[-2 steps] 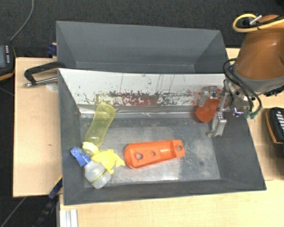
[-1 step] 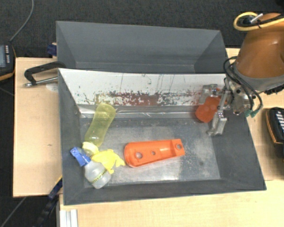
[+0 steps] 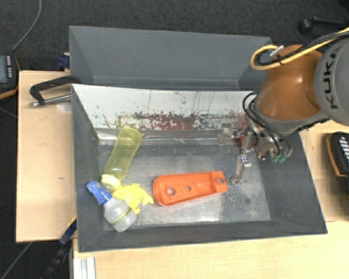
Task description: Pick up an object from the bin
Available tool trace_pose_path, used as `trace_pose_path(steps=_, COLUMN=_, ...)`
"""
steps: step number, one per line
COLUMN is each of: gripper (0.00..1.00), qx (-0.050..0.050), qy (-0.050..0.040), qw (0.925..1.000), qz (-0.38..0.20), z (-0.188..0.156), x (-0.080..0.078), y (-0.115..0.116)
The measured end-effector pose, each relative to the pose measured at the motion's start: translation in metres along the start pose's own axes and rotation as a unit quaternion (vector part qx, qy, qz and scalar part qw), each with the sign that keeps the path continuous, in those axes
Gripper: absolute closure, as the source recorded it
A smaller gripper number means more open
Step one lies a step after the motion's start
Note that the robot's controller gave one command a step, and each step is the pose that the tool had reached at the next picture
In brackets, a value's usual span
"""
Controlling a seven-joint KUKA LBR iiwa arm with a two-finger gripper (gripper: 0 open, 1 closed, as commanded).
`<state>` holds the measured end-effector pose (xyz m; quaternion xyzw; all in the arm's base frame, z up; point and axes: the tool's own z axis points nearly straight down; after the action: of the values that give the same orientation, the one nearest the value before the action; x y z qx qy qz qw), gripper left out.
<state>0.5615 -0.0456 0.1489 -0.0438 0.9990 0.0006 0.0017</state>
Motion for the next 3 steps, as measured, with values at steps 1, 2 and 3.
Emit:
trace_pose_path(steps=1, gripper=0.0, qx=0.0, qy=-0.0019, qw=0.9975, qz=-0.07, z=-0.011, x=0.002, y=0.043)
trace_pose_path(steps=2, gripper=0.0, qx=0.0, qy=-0.0018, qw=0.9977, qz=-0.068, z=0.026, x=0.014, y=0.072)
trace_pose_path(steps=3, gripper=0.0, qx=0.0, qy=-0.0022, qw=0.9909, qz=-0.135, z=0.068, x=0.017, y=0.081)
